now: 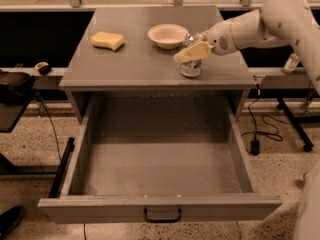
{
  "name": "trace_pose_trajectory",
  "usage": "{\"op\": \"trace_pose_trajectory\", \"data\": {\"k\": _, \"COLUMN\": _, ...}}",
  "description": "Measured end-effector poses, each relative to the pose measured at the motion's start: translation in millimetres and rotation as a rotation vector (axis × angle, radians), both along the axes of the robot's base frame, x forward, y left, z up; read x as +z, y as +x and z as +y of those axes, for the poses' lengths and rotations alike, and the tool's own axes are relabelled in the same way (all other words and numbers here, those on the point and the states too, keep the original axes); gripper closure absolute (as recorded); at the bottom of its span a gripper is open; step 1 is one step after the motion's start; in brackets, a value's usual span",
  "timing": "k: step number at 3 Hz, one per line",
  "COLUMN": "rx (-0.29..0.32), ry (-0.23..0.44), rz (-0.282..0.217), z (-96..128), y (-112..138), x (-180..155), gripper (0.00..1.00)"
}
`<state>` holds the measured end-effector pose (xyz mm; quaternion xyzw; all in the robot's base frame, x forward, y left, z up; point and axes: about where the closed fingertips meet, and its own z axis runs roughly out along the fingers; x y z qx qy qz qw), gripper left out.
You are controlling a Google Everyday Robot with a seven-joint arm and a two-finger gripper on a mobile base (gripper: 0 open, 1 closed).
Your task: Place 7up can into top drawer
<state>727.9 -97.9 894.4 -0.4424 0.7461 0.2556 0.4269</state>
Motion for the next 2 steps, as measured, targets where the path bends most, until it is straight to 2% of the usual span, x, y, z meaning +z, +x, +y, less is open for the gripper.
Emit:
{"op": "trace_pose_trajectory", "data": {"k": 1, "rx": 0.073, "ry": 0.179, "rz": -0.041, "z": 5.5, "y": -17.1, "x": 15.1, "gripper": 0.71}}
{"op": "trace_pose_trajectory", "data": {"k": 2, "rx": 0.113, "ry": 0.177, "rz": -0.19, "z": -13.4, "y": -62.4, "x": 47.3, "gripper": 0.94}}
